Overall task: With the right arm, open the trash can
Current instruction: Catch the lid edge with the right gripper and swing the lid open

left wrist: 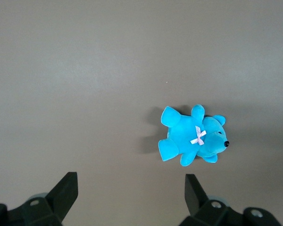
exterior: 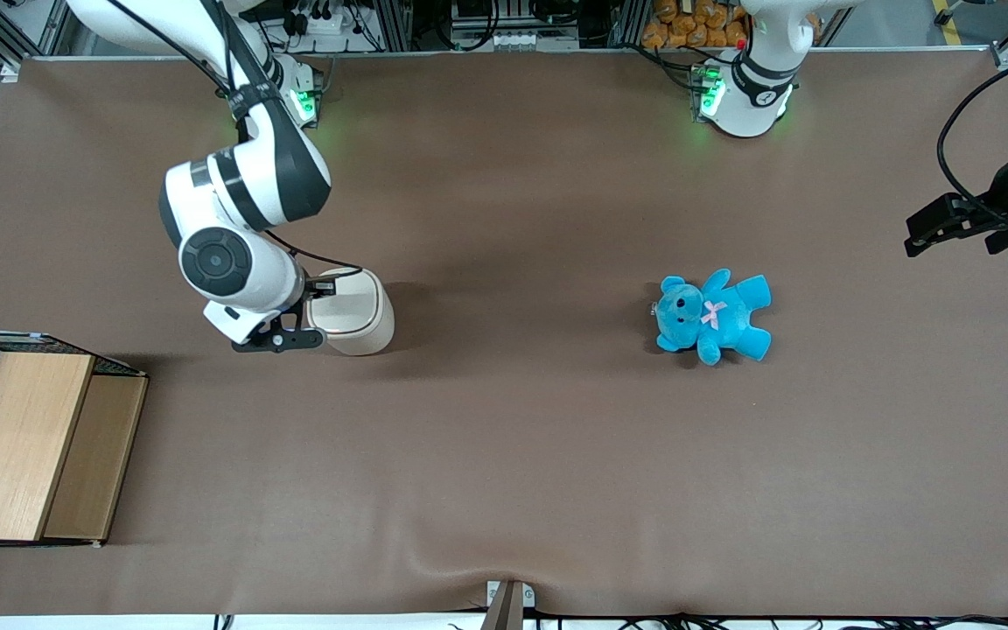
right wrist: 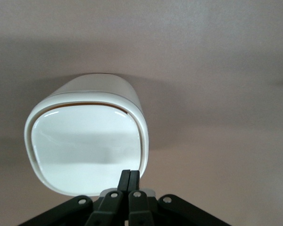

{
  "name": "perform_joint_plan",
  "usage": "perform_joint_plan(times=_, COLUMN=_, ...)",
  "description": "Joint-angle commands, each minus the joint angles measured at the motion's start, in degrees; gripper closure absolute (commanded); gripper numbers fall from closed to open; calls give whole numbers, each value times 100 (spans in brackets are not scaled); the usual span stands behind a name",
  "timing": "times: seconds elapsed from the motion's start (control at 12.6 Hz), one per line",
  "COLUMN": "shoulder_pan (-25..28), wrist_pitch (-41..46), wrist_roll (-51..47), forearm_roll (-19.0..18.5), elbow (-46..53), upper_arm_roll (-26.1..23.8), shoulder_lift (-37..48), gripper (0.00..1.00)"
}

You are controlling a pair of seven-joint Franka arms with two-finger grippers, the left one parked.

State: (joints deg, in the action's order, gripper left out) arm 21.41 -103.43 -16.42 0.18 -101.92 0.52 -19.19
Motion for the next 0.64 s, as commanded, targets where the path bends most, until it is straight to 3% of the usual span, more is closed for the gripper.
perform_joint_plan(times=0.0, shoulder_pan=65, wrist_pitch=-168, wrist_roll=-98, forearm_roll=-89, elbow=-21, upper_arm_roll=54, shoulder_lift=-137, gripper=100)
perform_joint_plan(times=0.56, shoulder_pan=65, wrist_pitch=-449, wrist_roll=-194, forearm_roll=-89, elbow=-38, upper_arm_roll=54, shoulder_lift=-576, gripper=100)
